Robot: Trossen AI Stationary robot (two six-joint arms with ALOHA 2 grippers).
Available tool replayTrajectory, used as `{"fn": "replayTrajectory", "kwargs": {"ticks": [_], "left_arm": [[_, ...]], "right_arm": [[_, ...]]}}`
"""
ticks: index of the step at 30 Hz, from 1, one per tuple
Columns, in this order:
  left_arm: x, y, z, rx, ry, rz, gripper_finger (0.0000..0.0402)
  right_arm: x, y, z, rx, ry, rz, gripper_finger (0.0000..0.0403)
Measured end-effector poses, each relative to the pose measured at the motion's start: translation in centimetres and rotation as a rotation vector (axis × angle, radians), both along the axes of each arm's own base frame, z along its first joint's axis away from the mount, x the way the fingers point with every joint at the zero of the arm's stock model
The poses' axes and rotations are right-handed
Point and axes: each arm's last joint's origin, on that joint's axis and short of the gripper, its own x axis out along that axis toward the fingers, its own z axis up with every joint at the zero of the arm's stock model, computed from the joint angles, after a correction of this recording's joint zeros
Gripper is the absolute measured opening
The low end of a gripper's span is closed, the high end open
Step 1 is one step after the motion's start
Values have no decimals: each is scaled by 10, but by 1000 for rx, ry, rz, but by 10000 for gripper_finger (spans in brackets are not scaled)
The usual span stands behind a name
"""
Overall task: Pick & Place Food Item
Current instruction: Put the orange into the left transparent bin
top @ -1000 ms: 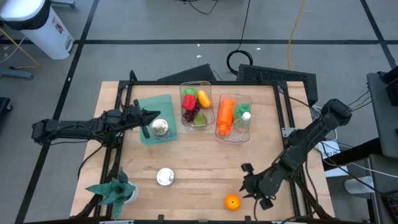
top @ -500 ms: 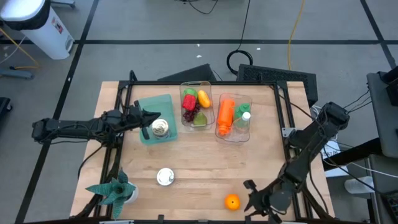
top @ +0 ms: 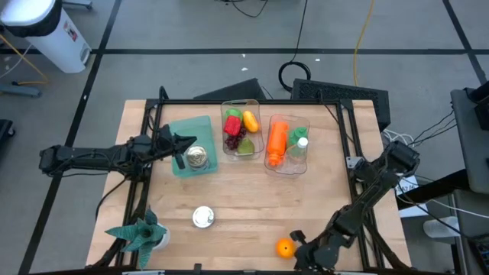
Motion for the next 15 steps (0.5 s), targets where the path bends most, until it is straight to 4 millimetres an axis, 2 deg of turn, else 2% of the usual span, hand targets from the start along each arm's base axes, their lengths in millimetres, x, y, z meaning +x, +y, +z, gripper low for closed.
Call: {"fn": "replayTrajectory", "kwargs": {"ticks": [8,15], "left_arm": [[0,0,-4,-34,25,2,19],[0,0,-3,-41,18,0,19]], "right_arm": [[26,-20,-26,-60,95,-60,4],[32,-49,-43,-122,114,-88,1]]}}
